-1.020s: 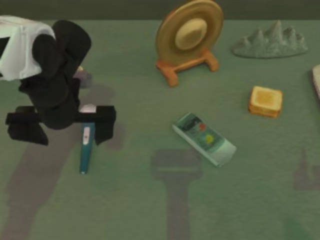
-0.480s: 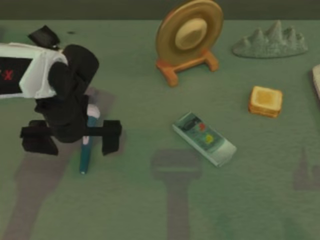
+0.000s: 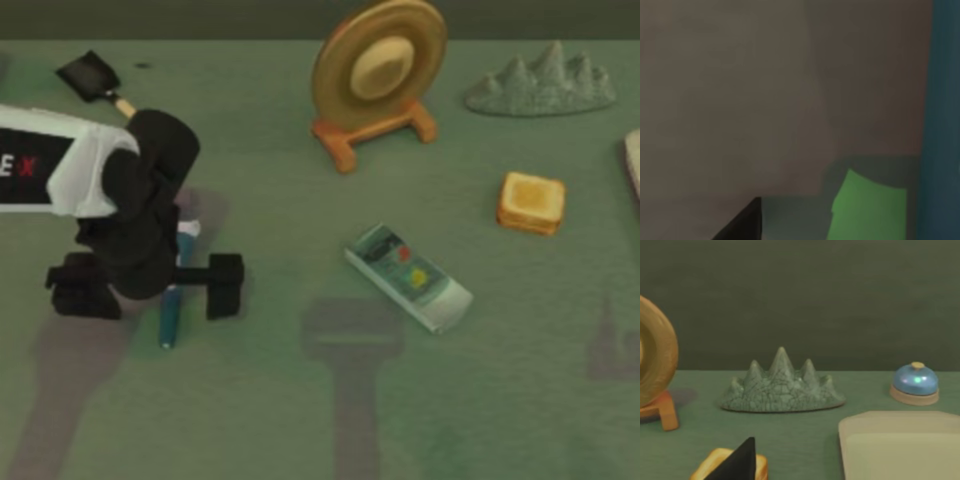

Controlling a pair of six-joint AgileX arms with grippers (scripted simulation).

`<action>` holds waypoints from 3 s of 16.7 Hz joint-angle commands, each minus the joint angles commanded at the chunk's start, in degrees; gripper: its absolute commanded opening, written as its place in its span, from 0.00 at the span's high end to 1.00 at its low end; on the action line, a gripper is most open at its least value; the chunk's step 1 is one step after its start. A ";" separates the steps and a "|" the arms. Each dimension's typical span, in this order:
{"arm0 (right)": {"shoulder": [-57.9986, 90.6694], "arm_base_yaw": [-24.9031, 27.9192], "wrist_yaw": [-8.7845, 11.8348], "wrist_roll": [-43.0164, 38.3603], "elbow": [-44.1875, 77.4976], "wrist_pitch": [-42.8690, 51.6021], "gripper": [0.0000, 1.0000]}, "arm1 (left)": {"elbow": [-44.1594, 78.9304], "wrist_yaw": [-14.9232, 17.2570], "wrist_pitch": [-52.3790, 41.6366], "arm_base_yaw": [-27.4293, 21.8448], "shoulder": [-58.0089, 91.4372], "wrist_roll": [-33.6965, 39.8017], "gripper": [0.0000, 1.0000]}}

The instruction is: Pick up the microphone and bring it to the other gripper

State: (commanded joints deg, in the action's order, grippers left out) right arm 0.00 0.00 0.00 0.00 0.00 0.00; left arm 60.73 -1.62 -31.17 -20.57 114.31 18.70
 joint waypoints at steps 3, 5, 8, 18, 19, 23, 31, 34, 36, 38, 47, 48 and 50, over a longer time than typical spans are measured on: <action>0.00 0.00 0.00 0.00 0.00 0.00 0.00 | 0.00 0.00 0.00 0.00 0.00 0.00 0.15; 0.00 0.00 0.00 0.00 0.00 0.00 0.00 | 0.00 0.00 0.00 0.00 0.00 0.00 0.30; 0.00 0.00 0.00 0.00 0.00 0.00 0.00 | 0.00 0.00 0.00 0.00 0.00 0.00 0.53; 0.00 0.00 0.00 0.00 0.00 0.00 0.00 | 0.00 0.00 0.00 0.00 0.00 0.00 1.00; 0.00 0.00 0.00 0.00 0.00 0.00 0.00 | 0.00 0.00 0.00 0.00 0.00 0.00 1.00; 0.00 0.00 0.00 0.00 0.00 0.00 0.00 | 1.41 -1.07 -2.17 -0.11 -3.91 -0.74 1.00; 0.00 0.00 0.00 0.00 0.00 0.00 0.00 | -2.08 5.47 13.94 0.20 -7.32 -4.73 1.00; 0.00 0.00 0.00 0.00 0.00 0.00 0.00 | -5.53 10.60 27.48 0.65 -10.17 -7.72 1.00; 0.00 0.00 0.00 0.00 0.00 0.00 0.00 | -8.30 14.35 37.76 1.00 -12.53 -9.94 1.00; 0.00 0.00 0.00 0.00 0.00 0.00 0.00 | -11.21 18.13 48.25 1.39 -15.30 -12.23 1.00; 0.00 0.00 0.00 0.00 0.00 0.00 0.00 | -19.65 29.61 77.24 2.83 -26.29 -19.62 1.00; 0.00 0.00 0.00 0.00 0.00 0.00 0.00 | -19.75 29.75 77.55 2.86 -26.48 -19.73 1.00; 0.00 0.00 0.00 0.00 0.00 0.00 0.00 | -19.75 29.75 77.55 2.86 -26.48 -19.73 1.00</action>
State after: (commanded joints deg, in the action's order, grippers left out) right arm 0.00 0.00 0.00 0.00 0.00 0.00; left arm 40.98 28.13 46.38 -17.72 87.83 -1.03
